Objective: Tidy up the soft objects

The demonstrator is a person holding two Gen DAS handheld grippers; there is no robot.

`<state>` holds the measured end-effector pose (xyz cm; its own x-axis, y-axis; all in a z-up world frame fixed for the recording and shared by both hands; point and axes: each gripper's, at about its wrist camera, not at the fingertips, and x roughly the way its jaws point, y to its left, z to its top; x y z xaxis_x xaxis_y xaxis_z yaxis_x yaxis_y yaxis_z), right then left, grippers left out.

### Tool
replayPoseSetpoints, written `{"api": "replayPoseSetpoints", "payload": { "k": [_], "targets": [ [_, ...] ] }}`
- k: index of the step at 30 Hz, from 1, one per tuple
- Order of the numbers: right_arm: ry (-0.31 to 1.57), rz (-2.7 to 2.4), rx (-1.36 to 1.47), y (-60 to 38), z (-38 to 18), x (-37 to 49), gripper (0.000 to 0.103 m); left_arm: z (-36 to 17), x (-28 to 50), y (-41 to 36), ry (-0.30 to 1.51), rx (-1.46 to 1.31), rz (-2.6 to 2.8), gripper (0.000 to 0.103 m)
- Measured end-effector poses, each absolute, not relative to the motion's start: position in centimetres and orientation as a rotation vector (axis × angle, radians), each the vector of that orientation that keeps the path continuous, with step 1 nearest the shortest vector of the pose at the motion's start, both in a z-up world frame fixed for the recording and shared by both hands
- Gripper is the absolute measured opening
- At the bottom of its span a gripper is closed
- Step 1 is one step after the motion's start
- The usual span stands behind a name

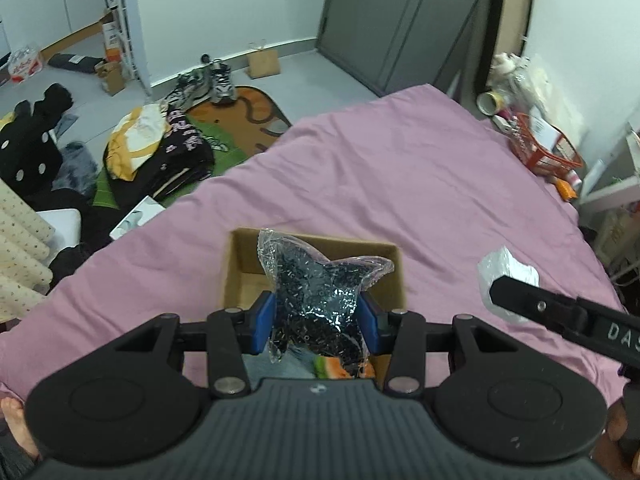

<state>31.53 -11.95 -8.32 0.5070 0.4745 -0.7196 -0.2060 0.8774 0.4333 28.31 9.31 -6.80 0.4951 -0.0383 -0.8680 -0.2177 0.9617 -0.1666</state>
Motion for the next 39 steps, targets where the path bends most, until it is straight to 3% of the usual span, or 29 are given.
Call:
{"api": "replayPoseSetpoints", "payload": {
  "k": [9,16,23,27,29,39],
  "targets": [
    [1.003,0.431,0.312,-8.3,-10.3,31.6,0.047,-9.4,29.3,11.9,1.057,-0.313,0.113,0.045],
    [1.040,0.427,0.305,-6.7,-11.2,31.4,0.047,-9.6,29.5,13.4,1.023,-0.393,0.137,0.056],
    [1.060,0.425,0.303,-5.9,-11.9,31.3,0.047,-8.8,28.7,14.6,1.001,-0.429,0.155,0.057],
    [1.060,0.442,0.312,-5.4,-11.8,31.1,0.050,-8.2,27.8,14.8,0.993,-0.410,0.181,0.063],
    [1.062,0.452,0.322,-4.9,-11.9,31.1,0.066,-7.8,27.1,15.0,0.980,-0.407,0.187,0.066],
    [0.966,0.485,0.325,-7.2,-8.1,28.5,0.082,-4.8,22.2,15.8,0.924,-0.446,0.307,0.075]
  ]
}}
